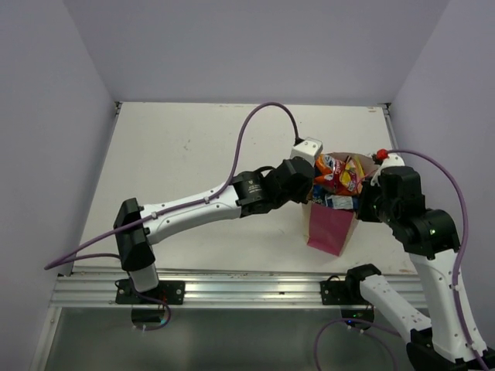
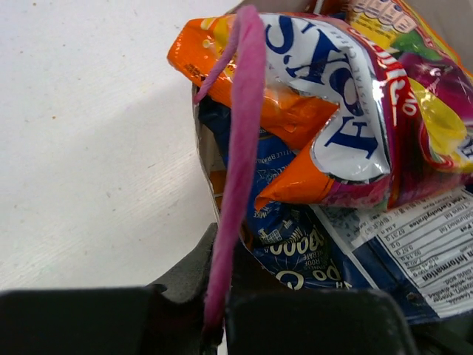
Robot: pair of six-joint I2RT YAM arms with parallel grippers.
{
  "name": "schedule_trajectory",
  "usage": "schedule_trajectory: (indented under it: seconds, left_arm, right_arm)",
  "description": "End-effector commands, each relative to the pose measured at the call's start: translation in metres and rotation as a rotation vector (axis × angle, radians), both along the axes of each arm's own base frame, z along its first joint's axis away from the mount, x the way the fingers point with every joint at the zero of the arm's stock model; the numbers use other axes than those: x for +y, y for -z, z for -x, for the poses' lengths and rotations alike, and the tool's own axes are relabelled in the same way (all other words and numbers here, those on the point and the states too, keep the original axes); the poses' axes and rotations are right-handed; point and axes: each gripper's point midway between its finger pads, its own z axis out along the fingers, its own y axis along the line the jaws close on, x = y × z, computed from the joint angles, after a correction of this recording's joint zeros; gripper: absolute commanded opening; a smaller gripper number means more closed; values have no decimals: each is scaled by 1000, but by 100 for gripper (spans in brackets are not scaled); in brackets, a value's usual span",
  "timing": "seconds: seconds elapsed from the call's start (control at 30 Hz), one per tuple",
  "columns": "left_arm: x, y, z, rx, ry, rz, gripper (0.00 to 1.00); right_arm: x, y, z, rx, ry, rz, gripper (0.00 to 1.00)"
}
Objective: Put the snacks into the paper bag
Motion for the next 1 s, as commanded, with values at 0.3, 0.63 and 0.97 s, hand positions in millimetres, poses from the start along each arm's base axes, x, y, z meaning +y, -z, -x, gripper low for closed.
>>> schedule_trajectory:
  seconds: [0.3, 0.63, 0.97]
  left_arm:
    - [41, -117, 2, -165, -140, 207, 0]
    - [105, -114, -3, -210, -387, 70, 0]
    - [153, -139, -5, -277, -512, 9, 0]
  right_arm:
    - [48, -41, -61, -91, -155, -35, 0]
    - [126, -58, -78, -160, -262, 29, 0]
    - [179, -81, -79, -223, -329, 105, 0]
